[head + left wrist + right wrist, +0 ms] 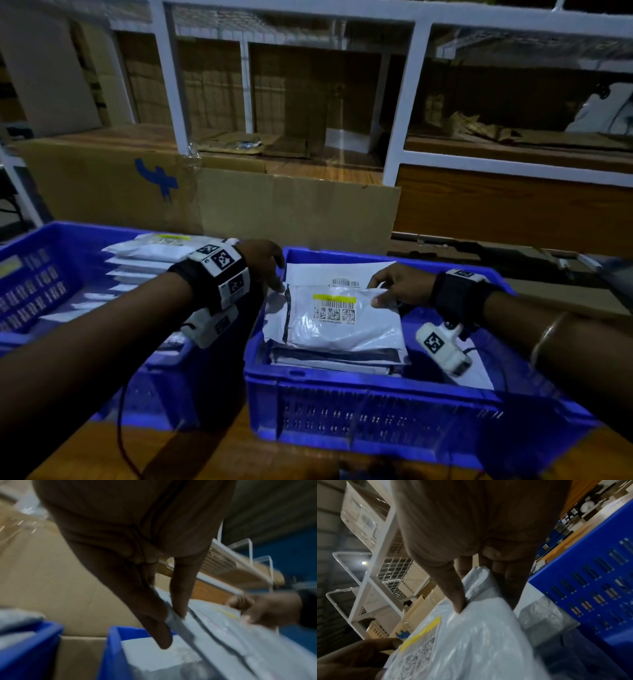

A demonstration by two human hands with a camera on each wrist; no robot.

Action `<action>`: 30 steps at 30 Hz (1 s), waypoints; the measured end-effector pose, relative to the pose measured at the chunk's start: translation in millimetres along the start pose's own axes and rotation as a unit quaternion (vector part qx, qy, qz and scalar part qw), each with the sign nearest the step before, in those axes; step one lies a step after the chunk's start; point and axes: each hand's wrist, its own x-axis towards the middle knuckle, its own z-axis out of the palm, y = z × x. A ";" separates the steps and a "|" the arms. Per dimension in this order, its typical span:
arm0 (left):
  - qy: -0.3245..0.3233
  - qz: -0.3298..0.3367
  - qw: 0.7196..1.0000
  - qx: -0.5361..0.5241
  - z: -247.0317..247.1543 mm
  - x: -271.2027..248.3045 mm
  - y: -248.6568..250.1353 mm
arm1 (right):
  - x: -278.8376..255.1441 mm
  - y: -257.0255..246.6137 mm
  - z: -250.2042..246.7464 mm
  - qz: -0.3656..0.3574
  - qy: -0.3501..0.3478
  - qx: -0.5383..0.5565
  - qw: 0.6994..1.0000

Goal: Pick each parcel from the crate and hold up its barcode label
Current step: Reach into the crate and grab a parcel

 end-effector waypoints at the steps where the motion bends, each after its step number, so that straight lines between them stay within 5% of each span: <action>1: 0.003 0.007 1.000 0.021 -1.3 0.6 0.2 | 3.4 1.1 3.3 0.000 -0.001 -0.024 1.000; 14: -0.144 0.048 0.988 -0.039 23.0 10.1 4.3 | 6.2 -20.0 -0.5 -0.017 -0.075 -0.336 0.939; 19: -0.204 0.029 0.978 -0.028 29.3 13.5 9.6 | 0.2 -22.3 -3.6 -0.033 -0.098 -0.362 0.927; 26: -0.249 0.017 0.967 -0.053 39.3 13.6 8.1 | -1.6 -33.9 17.1 -0.143 -0.156 -0.337 0.917; 30: -0.215 0.027 0.976 -0.010 36.7 10.7 10.9 | 2.2 -35.6 30.2 -0.148 -0.182 -0.355 0.905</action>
